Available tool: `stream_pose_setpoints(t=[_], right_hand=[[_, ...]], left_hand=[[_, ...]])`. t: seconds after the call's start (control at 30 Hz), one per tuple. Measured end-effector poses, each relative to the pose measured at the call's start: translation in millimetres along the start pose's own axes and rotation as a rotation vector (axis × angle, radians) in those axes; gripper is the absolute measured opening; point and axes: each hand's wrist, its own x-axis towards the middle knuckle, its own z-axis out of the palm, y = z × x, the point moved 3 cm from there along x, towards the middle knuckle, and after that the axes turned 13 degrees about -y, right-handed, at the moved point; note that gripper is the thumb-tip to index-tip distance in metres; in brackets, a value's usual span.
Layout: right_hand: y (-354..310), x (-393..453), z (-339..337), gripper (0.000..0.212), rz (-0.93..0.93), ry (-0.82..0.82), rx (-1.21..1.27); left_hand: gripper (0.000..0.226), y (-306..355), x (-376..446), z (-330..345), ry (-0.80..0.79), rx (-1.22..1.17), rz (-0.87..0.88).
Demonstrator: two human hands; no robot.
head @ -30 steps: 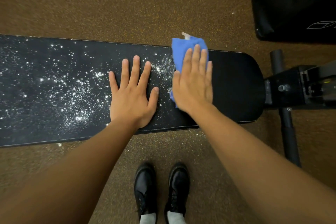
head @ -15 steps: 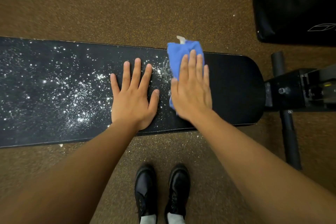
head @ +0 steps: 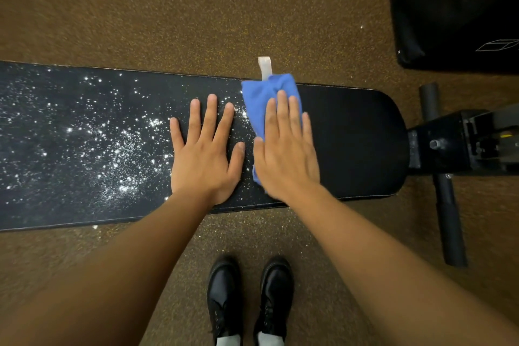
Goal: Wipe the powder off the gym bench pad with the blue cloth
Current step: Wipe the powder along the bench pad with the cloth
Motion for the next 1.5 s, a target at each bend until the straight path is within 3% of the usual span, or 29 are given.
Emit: stream_pose_setpoints(t=[0.1, 0.2, 0.33, 0.57, 0.67, 0.8, 1.0, 1.13, 1.23, 1.33, 1.5], right_hand=[[18, -29, 9, 0.066, -0.046, -0.026, -0.026], [39, -13, -1, 0.065, 0.096, -0.017, 0.029], [19, 27, -14, 0.067, 0.214, 0.03, 0.105], [19, -35, 13, 0.066, -0.062, -0.028, -0.03], [39, -24, 5, 0.066, 0.059, -0.02, -0.003], [16, 27, -13, 0.067, 0.204, 0.013, 0.106], [11, -31, 12, 0.065, -0.101, -0.027, -0.041], [47, -22, 5, 0.066, 0.147, -0.003, 0.028], [30, 13, -10, 0.066, 0.245, 0.032, 0.1], [1, 19, -8, 0.066, 0.164, 0.019, 0.096], [6, -52, 21, 0.065, -0.075, -0.049, -0.038]], left_hand=[[0.068, 0, 0, 0, 0.002, -0.005, 0.002], [0.067, -1, -1, 0, -0.001, -0.001, -0.002], [0.067, -1, -1, 1, -0.002, 0.003, -0.004], [0.068, -1, 0, 0, 0.008, -0.005, -0.003], [0.067, -1, -1, 0, 0.005, -0.003, -0.002], [0.067, 0, -1, 1, -0.001, 0.008, -0.01], [0.067, 0, 0, 0, 0.012, -0.016, 0.001], [0.067, 0, -1, 0, 0.002, 0.0, -0.003], [0.067, 0, -1, 0, 0.002, 0.0, -0.009], [0.068, 0, 0, 1, -0.001, 0.002, -0.005], [0.068, -1, 0, 1, -0.003, -0.009, 0.001]])
